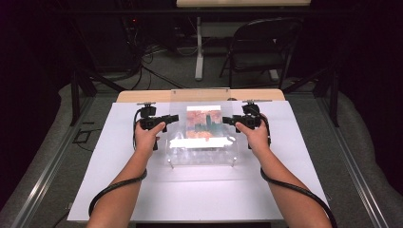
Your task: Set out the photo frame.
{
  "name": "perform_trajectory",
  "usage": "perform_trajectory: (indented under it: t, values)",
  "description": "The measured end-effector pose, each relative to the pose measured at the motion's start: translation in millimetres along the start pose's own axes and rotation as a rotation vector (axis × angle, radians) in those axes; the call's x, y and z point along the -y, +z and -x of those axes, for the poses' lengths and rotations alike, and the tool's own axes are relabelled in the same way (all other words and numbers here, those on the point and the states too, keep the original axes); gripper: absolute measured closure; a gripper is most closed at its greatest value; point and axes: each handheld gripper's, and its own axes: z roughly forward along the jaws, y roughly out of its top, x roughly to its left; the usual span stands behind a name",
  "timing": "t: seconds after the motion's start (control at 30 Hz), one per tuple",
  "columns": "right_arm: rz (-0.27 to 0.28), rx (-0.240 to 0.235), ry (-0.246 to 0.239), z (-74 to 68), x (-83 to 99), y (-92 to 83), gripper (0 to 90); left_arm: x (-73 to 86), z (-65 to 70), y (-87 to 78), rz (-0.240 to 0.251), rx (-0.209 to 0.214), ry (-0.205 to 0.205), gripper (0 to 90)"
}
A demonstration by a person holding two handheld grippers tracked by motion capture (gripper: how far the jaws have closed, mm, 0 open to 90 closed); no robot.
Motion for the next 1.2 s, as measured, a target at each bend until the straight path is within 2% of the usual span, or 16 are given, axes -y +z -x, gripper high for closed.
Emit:
perform_trajectory:
  t: [0.27, 0.5, 0.6, 0.83, 1.07, 1.2]
  values:
    - [-0.008, 0.011, -0.029, -9.1, -6.4, -12.3, 43.7, -3.0, 6.1, -11.2, 0.021, 0.007, 0.007, 53.5]
    - [0.013, 0.006, -0.047, -12.9, -6.9, -20.8, 46.3, -4.6, 13.6, -20.4, 0.028, 0.005, 0.032, 55.0]
    - [0.016, 0.010, -0.070, -17.1, -7.3, -26.3, 46.7, -4.9, 17.0, -24.4, 0.033, 0.001, 0.041, 55.9]
    - [0.028, 0.025, -0.083, -24.0, -6.1, -34.7, 47.4, -3.9, 25.4, -32.5, 0.049, -0.001, 0.068, 56.5]
    - [0.051, 0.041, -0.098, -31.8, -4.6, -41.9, 48.3, -0.6, 29.7, -40.6, 0.077, 0.005, 0.085, 58.2]
    - [0.082, 0.040, -0.111, -36.2, -1.7, -46.7, 49.0, 3.1, 33.2, -47.4, 0.107, 0.013, 0.101, 59.1]
